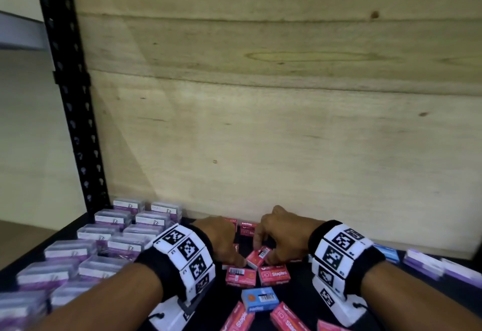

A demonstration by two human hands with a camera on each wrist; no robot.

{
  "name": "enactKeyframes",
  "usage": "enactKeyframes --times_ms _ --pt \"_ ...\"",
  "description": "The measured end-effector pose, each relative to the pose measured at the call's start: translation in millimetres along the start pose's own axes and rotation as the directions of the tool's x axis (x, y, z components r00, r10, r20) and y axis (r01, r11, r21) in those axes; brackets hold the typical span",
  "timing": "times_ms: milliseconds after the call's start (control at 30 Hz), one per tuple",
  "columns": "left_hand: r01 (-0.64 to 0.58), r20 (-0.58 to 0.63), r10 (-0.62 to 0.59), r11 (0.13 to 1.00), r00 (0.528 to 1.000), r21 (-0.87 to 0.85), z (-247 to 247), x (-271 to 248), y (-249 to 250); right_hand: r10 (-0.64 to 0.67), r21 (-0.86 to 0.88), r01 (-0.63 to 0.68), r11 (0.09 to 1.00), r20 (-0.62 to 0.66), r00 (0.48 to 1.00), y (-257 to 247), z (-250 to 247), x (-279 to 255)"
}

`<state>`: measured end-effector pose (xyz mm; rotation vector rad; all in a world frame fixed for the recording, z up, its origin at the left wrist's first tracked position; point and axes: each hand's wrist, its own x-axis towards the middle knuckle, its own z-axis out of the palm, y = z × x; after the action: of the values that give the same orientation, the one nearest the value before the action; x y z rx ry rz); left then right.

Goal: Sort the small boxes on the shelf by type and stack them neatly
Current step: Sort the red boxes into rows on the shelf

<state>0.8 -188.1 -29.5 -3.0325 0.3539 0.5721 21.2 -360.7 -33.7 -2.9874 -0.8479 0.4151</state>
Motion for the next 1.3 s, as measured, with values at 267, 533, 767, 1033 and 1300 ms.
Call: enactKeyframes --times_ms 267,533,767,1033,1300 --pt "-0.004 -0.048 0.005 1.000 0.999 0.003 -5.1 -4.1 -27.3 -0.010 0.007 0.010 1.000 -0.012 1.000 -1.8 1.9 9.4" --pt "-0.069 0.008 0.071 0.987 0.997 -0.146 -14.2 -2.7 -51.0 -0.038 0.057 0.035 0.998 0.049 0.998 -8.4 -8.3 3.9" --pt "-0.066 -0.024 0.063 0.986 0.998 -0.156 -10.4 -2.8 -54.7 -0.027 0.009 0.027 1.000 0.029 0.999 -9.1 -6.8 7.6" --pt "-0.109 -0.053 0.100 0.972 0.994 -0.207 -6.2 -3.4 -51.0 -0.015 -0.039 0.015 0.999 -0.001 1.000 -10.7 -5.7 9.0" --pt "-0.118 0.029 0.126 0.973 0.992 -0.198 -8.4 -16.0 -42.2 0.003 -0.016 -0.003 1.000 0.005 1.000 -11.8 -4.9 6.7"
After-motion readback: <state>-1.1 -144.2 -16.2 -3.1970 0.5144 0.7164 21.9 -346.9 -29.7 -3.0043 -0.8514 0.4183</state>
